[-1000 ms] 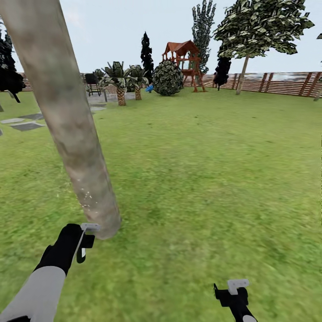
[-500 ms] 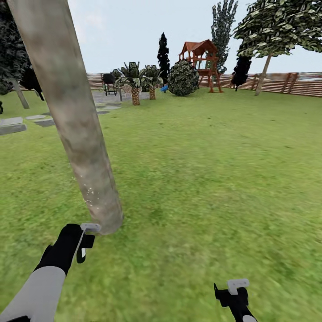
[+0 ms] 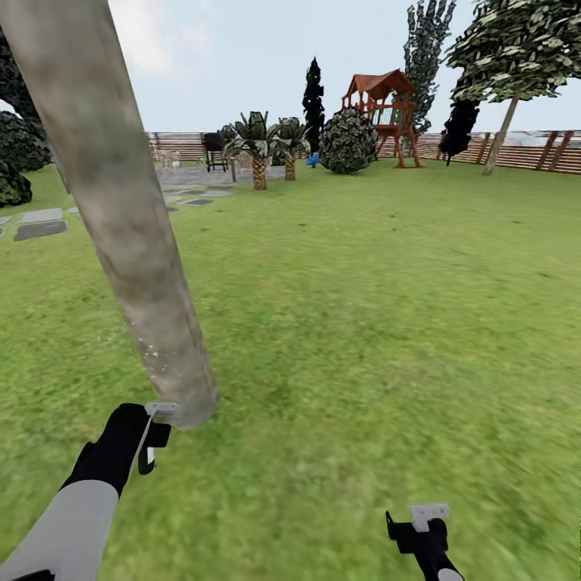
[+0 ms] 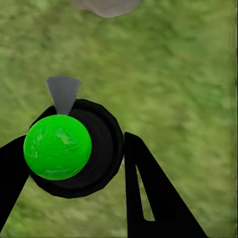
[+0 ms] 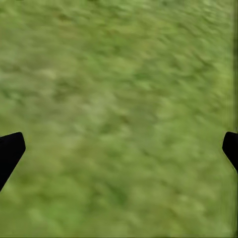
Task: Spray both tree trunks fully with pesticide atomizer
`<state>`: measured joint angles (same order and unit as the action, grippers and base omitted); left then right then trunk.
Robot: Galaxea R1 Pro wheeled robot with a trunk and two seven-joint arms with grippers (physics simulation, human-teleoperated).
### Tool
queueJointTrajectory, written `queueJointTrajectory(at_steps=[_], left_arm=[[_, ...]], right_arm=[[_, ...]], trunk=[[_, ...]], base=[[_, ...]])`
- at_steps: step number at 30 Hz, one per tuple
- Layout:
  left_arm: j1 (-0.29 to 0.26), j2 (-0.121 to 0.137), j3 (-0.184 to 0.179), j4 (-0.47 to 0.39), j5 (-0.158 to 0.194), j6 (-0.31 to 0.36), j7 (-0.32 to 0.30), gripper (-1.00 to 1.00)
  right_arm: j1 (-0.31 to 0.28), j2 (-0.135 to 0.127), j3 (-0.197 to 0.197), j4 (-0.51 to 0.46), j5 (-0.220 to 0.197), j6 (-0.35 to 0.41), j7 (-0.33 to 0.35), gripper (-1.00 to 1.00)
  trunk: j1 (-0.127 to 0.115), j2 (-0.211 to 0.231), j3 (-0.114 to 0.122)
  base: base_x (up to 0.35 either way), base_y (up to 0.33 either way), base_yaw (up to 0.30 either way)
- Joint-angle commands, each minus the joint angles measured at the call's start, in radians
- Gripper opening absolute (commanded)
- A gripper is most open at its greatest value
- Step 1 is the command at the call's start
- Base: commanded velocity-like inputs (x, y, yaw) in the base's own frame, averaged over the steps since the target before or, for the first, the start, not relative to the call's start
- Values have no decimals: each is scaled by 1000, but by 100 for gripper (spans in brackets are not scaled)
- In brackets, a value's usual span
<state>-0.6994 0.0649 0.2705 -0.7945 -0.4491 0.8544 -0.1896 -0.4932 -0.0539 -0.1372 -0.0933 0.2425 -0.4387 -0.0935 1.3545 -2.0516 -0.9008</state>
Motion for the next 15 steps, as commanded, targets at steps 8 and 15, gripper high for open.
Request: queueJointTrajectory(at_steps=[8, 15], left_arm=[[0, -1, 4, -16, -11, 3, -10, -100], [0, 2, 3, -17, -11, 4, -10, -100]], right_arm=[[-1, 0, -8, 1, 11, -3, -3, 100], [-1, 0, -7, 1, 11, -3, -3, 100]], trunk=[[0, 0, -1], [0, 0, -1]], base=[[105, -258, 40], [91, -264, 261]])
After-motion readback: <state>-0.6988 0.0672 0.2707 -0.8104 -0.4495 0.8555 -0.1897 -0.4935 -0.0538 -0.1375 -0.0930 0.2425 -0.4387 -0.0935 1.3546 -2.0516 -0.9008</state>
